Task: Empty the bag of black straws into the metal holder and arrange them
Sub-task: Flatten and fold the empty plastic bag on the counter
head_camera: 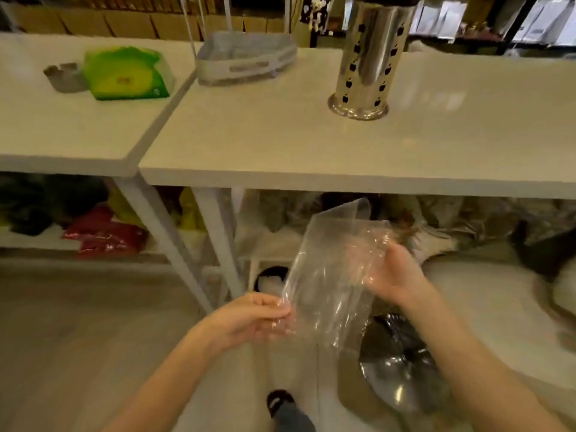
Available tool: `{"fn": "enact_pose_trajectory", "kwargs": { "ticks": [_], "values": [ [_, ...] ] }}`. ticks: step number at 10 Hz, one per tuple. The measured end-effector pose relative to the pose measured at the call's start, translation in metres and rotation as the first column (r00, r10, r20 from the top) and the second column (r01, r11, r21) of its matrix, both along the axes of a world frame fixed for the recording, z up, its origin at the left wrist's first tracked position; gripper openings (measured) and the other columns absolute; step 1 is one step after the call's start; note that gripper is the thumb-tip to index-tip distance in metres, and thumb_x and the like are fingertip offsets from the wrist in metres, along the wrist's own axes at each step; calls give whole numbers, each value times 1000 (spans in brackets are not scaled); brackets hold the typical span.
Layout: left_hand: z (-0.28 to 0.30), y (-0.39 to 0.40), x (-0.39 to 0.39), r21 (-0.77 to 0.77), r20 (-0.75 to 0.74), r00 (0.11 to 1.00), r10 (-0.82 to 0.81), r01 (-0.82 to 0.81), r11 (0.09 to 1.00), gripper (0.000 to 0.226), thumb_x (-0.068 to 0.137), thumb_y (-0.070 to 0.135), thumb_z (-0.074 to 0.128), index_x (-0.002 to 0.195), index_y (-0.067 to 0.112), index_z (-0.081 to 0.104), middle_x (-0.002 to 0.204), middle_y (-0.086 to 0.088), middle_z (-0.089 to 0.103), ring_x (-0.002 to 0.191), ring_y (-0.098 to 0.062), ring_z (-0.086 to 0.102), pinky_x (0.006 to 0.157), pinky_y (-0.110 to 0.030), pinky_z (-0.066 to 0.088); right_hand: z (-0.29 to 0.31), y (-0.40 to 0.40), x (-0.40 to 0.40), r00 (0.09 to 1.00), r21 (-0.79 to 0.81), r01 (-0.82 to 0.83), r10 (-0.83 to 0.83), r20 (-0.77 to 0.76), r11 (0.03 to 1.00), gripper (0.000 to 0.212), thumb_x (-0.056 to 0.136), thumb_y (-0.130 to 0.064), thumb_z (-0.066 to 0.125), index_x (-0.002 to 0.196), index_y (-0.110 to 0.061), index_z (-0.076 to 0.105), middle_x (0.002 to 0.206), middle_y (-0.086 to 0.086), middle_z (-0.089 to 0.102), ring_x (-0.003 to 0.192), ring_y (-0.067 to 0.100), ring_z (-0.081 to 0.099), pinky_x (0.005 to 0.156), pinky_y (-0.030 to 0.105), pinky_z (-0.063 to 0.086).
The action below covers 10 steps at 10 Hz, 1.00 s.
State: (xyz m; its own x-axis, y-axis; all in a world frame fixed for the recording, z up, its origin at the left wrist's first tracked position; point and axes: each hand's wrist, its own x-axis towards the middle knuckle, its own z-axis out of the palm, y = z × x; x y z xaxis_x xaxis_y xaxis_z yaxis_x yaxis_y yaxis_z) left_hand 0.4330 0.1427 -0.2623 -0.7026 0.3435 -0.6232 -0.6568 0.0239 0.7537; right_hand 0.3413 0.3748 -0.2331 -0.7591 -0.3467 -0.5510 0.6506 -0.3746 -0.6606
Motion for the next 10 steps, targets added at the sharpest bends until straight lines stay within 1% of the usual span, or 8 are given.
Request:
{"fn": "enact_pose_trajectory", "kwargs": {
  "ticks": [1, 2, 3, 4, 6, 7, 8, 10],
  "values": [
    [-74, 2, 5, -39, 146, 942, 303, -301, 953, 4, 80, 15, 63, 80, 16, 67, 78, 0, 73, 68, -8, 70, 47, -16, 49, -89, -8, 12, 987, 3, 24, -24, 161, 1000, 59, 89, -54, 35, 115, -6, 57, 106, 16, 70, 95, 29, 66, 84, 42, 51],
    [-142, 3, 0, -177, 141, 865, 482, -457, 872, 4, 79, 14, 65, 82, 13, 65, 83, -7, 71, 62, -10, 69, 48, -18, 53, -162, -23, 20, 971, 153, -76, 39, 236, 985, 53, 82, -54, 50, 113, -11, 56, 115, 19, 62, 108, 35, 58, 96, 52, 44],
    [-207, 4, -14, -274, 116, 843, 525, -481, 833, 15, 76, 10, 67, 91, 7, 63, 79, -9, 71, 57, -12, 68, 48, -21, 51, -232, -44, 22, 981, 417, -155, 91, 169, 896, 49, 78, -16, 67, 123, -5, 48, 112, 20, 63, 91, 31, 64, 76, 43, 56],
    [-272, 2, -35, -300, 51, 829, 557, -520, 800, 24, 77, 3, 65, 100, 5, 57, 74, -12, 68, 48, -11, 65, 44, -22, 50, -300, -61, 9, 997, 560, -78, 70, 36, 825, 48, 82, 9, 58, 120, -12, 38, 99, 17, 57, 73, 26, 61, 55, 32, 54],
    [-413, -15, -82, -324, -136, 835, 534, -547, 772, 24, 80, -9, 54, 91, 11, 47, 68, -11, 63, 49, -17, 62, 40, -19, 46, -440, -85, -39, 966, 698, -41, 208, -156, 715, 28, 80, 16, 55, 82, -12, 60, 87, 11, 59, 52, 11, 59, 43, 15, 51],
    [-479, -23, -109, -305, -155, 815, 558, -577, 758, 25, 81, -13, 52, 68, 9, 54, 68, -8, 59, 52, -14, 61, 43, -18, 44, -506, -99, -68, 969, 718, -13, 186, -164, 696, 18, 83, 3, 60, 78, -13, 66, 85, 10, 65, 50, -2, 62, 48, 11, 49],
    [-531, -28, -129, -274, -124, 770, 626, -633, 724, 26, 85, -10, 47, 70, 7, 59, 70, -7, 58, 58, -14, 59, 48, -15, 43, -557, -109, -87, 948, 777, -75, 285, -138, 625, 18, 91, -10, 54, 103, -12, 67, 106, 6, 66, 95, 11, 63, 85, 22, 48],
    [-590, -32, -137, -382, -137, 858, 495, -507, 773, 22, 89, 18, 52, 106, 10, 62, 100, -5, 61, 93, -20, 56, 89, -36, 47, -599, -113, -98, 936, 657, -290, 350, 42, 697, 35, 93, -13, 50, 127, -8, 48, 131, 11, 51, 104, 16, 46, 89, 24, 38]
  ]
}}
